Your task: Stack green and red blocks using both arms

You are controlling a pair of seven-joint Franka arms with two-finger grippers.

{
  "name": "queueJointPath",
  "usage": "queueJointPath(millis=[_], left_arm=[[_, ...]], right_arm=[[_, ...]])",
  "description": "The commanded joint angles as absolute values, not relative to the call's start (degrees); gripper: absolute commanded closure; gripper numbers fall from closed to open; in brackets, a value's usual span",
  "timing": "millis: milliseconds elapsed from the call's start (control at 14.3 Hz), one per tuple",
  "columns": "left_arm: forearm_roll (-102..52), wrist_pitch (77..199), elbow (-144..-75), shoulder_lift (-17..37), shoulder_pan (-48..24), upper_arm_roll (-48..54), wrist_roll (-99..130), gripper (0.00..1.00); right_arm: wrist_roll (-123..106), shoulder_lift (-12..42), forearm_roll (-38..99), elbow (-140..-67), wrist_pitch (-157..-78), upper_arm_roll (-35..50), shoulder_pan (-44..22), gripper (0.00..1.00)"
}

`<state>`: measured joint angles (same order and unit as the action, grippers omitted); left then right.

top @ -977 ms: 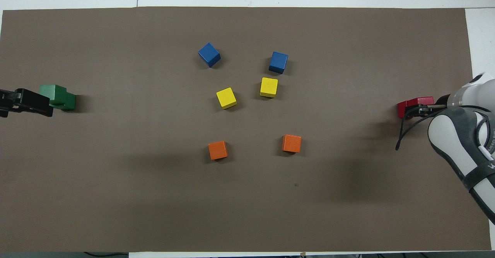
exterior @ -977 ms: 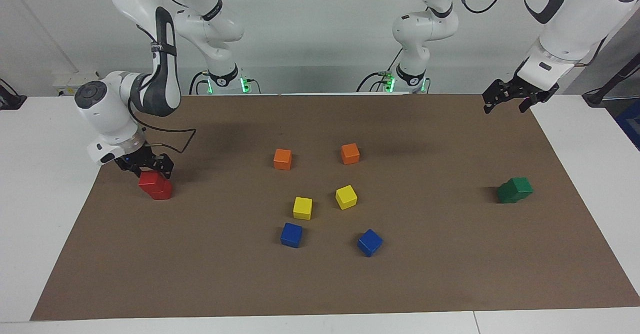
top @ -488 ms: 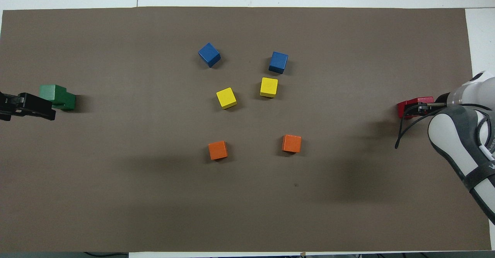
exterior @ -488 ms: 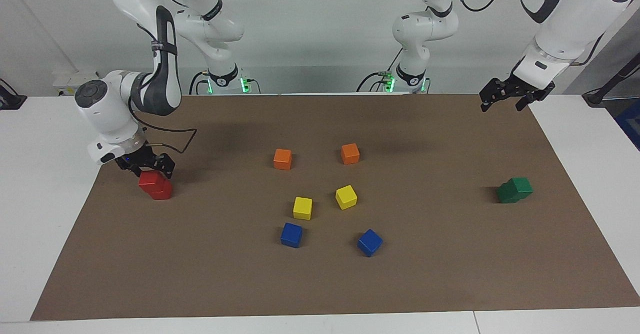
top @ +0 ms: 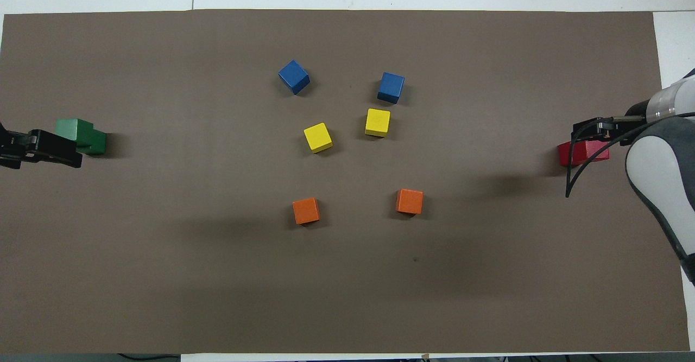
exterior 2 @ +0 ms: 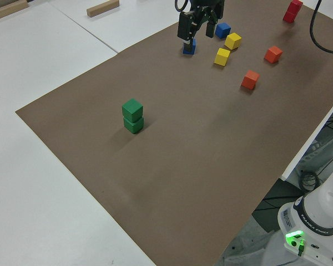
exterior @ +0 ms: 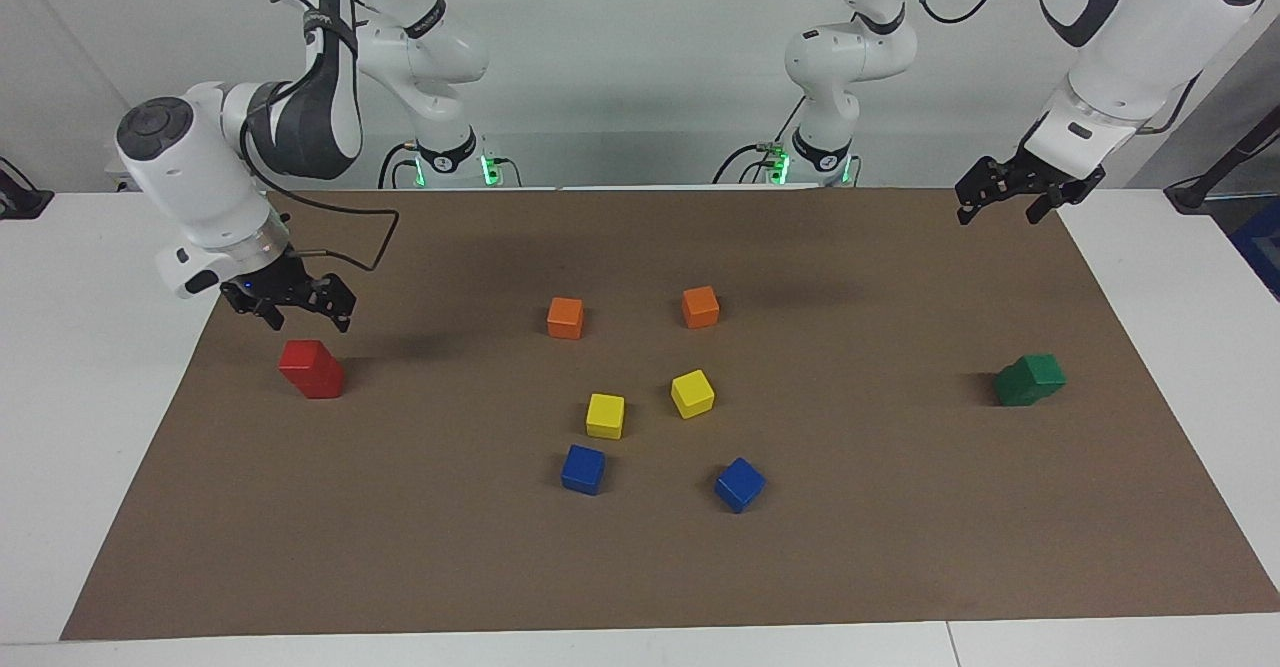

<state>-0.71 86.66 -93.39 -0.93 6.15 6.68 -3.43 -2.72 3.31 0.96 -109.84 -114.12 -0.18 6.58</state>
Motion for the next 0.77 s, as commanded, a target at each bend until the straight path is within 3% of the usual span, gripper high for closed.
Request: queueJointPath(millis=[0, 488, 698], left_arm=[[-1.7, 88.2, -96.1, -3.1, 5.5, 6.2, -2.7, 0.00], [-1.7, 88.3, -96.8, -3.7, 5.3, 6.1, -2.6, 0.00], [-1.7, 88.2, -96.8, -3.7, 5.3, 6.2, -2.6, 0.00]], right_arm=[[-2.3, 1.6, 1.2, -107.3, -109.9, 0.7, 6.9, 0.00], [-2.5, 1.8, 0.4, -90.7, -90.6, 0.9, 7.2, 0.00], [-2.6, 2.5, 0.4, -85.9, -87.4, 0.9, 7.7, 0.00]])
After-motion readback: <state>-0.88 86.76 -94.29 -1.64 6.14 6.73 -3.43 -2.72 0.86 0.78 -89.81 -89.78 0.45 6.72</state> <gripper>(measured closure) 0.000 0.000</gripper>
